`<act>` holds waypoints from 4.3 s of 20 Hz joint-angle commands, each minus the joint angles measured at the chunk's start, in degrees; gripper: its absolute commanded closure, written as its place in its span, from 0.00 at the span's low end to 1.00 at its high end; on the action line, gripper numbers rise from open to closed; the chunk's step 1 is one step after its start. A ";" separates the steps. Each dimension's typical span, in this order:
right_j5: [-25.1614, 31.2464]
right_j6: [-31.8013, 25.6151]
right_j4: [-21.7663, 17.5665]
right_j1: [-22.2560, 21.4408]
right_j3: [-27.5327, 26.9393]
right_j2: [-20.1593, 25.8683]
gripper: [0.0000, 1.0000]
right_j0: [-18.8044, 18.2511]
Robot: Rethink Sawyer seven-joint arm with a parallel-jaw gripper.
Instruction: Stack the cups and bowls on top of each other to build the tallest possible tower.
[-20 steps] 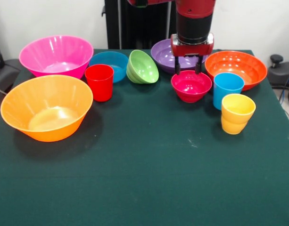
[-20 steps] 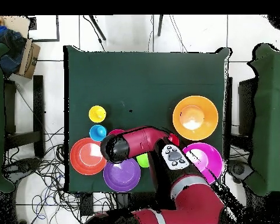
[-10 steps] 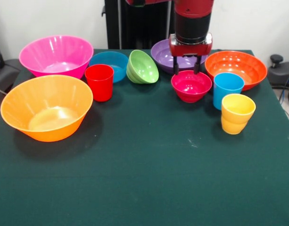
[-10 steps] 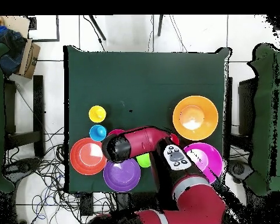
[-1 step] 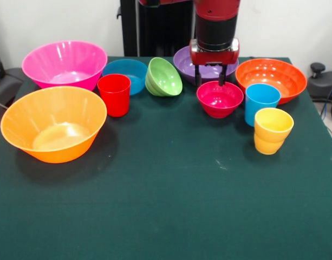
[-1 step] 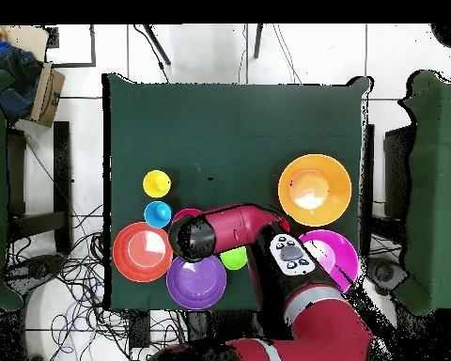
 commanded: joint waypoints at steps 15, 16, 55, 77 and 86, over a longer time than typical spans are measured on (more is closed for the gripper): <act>-2.33 -0.73 -0.37 1.69 -0.60 3.96 0.00 -1.86; -2.46 -0.75 -0.48 1.81 -0.64 3.94 0.00 -1.93; -2.53 -2.52 -3.37 6.70 -5.81 2.91 0.00 -1.53; -1.98 -4.55 -2.95 8.04 -4.96 6.03 0.00 -4.89; -2.02 -3.52 -4.40 8.12 -6.32 3.98 0.00 -2.79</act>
